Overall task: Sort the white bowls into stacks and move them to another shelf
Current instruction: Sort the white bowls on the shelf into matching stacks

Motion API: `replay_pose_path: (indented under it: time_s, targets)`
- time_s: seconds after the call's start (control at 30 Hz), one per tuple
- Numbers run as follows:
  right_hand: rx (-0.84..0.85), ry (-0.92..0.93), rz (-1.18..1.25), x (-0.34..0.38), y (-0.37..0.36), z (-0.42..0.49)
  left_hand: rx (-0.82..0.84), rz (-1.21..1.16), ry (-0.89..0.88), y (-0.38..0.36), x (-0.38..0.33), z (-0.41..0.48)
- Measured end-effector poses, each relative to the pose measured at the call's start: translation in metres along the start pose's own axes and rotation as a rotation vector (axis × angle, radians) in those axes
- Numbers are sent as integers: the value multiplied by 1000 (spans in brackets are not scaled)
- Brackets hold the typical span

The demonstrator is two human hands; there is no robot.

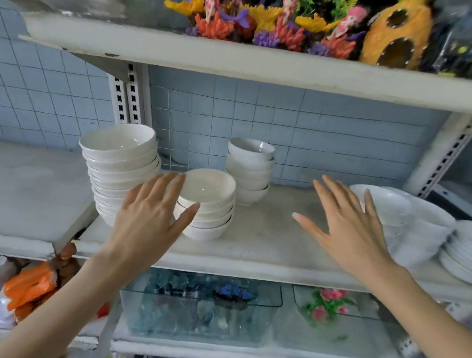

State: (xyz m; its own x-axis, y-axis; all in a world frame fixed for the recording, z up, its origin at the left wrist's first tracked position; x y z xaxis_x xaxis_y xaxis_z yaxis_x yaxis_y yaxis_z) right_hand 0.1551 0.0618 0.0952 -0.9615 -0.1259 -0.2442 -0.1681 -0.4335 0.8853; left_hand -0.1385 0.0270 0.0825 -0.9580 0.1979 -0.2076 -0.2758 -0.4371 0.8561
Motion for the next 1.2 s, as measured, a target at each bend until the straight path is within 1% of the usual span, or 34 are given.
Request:
replay_pose_path:
  time_s: [0.23, 0.4, 0.47, 0.57, 0.7, 0.8, 0.87, 0.93, 1.07, 1.2]
  targets:
    - [1, -184, -8, -58, 0, -50, 54, 47, -45, -5, -31, 5]
    - [-3, -220, -29, -112, 3, -82, 24, 21, -77, -11, -75, 14]
    - [23, -222, -32, -136, 5, -90, 14, -48, -66, -13, -98, 18]
    - [9, -236, -31, -176, 5, -102, 1, -127, -60, -17, -135, 23]
    - [61, -233, -60, -225, 6, -111, -4, -119, -72, -24, -178, 33]
    - [61, -235, -63, -256, 1, -111, -9, -110, -64, -30, -195, 43]
    - [83, -232, -29, -270, -4, -108, 0, -101, -57, -36, -203, 53]
    - [91, -231, 64, -282, -11, -101, 29, -112, -32, -42, -207, 66]
    - [82, -207, 249, -302, -18, -74, 108, -250, 68, -50, -210, 107]
    - [52, -207, 287, -325, -31, -39, 146, -282, 59, -64, -214, 155]
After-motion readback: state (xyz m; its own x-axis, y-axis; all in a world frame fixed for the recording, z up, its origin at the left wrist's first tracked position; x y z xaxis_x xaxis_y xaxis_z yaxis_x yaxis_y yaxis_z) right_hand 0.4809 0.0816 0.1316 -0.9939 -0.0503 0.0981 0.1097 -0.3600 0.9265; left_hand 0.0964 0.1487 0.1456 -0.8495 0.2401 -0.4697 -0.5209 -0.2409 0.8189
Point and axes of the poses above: each hand's wrist, its own z-axis towards the middle knuckle, its own y-axis out of the back of the hand, x = y × z, the point moved 2 cm from there along z, towards the middle knuckle, and after that the axes turned 6 degrees about -z, right-handed, at the moved point
